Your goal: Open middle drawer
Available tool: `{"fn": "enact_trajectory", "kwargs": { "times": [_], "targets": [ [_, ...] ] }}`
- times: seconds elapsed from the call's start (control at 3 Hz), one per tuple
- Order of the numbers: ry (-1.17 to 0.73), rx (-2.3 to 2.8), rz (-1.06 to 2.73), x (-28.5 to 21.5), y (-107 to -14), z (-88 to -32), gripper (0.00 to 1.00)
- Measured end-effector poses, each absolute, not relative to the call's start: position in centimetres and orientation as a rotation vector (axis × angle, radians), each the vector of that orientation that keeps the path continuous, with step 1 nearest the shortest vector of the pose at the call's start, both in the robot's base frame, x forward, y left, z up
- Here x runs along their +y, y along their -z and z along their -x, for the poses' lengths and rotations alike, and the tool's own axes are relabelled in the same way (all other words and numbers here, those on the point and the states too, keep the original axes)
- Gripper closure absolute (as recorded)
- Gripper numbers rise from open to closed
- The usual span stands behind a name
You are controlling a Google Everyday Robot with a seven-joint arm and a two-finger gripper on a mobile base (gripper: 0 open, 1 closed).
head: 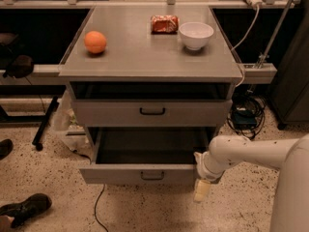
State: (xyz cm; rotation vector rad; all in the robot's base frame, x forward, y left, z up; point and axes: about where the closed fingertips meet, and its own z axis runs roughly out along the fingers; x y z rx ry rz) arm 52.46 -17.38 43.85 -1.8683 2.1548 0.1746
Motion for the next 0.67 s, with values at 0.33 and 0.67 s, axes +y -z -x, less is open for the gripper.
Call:
{"fn": "enact_trajectory", "kwargs": {
  "times": [0.33,0.67],
  "targets": [
    [-0.221,2.169,1.877,-17.82,-42.84,-51.95,0.19],
    [-0.261,2.185,1.869,-18.47,-42.12,-51.29,0.42]
  ]
}}
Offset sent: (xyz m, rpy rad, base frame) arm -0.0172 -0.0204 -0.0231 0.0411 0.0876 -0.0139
